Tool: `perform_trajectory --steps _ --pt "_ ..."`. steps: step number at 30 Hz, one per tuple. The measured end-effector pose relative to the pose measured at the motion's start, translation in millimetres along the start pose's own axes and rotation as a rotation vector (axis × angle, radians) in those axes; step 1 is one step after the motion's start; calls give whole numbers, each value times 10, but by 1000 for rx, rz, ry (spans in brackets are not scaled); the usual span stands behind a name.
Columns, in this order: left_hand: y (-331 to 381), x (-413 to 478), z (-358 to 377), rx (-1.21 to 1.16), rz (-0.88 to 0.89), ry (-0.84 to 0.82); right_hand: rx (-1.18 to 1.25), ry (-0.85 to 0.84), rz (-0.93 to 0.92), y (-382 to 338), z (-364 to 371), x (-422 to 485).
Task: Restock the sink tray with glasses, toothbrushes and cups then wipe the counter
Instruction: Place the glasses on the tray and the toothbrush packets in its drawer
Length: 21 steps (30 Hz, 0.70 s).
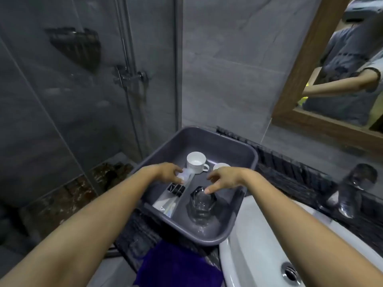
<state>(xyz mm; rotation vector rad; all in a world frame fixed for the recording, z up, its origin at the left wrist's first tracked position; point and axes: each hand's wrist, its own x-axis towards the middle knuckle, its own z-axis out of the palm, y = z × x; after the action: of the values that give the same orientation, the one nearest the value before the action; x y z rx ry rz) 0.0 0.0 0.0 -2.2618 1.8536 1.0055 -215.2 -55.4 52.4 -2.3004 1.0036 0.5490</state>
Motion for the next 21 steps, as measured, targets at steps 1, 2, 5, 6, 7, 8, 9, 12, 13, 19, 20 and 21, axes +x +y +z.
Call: perform_trajectory --steps 1,2,5,6,7,8,9,12,13,19,20,21 --pt "-38 13 66 -25 -11 1 24 -17 -8 -4 77 16" --pt "-61 8 102 -24 -32 -3 39 -34 -16 -25 116 18" --pt "-170 79 273 27 -52 -2 57 -45 -65 -47 302 34" --pt "-174 97 300 21 -60 -4 57 -36 -78 -61 330 40" --pt "-191 134 321 17 -52 1 51 -29 -87 -63 355 61" --pt "-186 147 331 21 -58 9 45 -18 -91 -54 389 97" --pt "-190 175 349 30 -60 9 27 -16 -93 -55 429 120" --pt "-164 243 396 60 -126 -10 -41 8 -91 -74 518 164" --pt "-160 281 413 54 -150 -2 -64 29 -89 -74 538 179" --pt "-110 425 461 -51 -261 93 -45 167 -113 -8 627 255" --pt "-90 433 461 -69 -276 96 -31 182 -115 4 633 262" --pt "-68 443 460 -82 -291 93 -18 194 -113 11 636 267"
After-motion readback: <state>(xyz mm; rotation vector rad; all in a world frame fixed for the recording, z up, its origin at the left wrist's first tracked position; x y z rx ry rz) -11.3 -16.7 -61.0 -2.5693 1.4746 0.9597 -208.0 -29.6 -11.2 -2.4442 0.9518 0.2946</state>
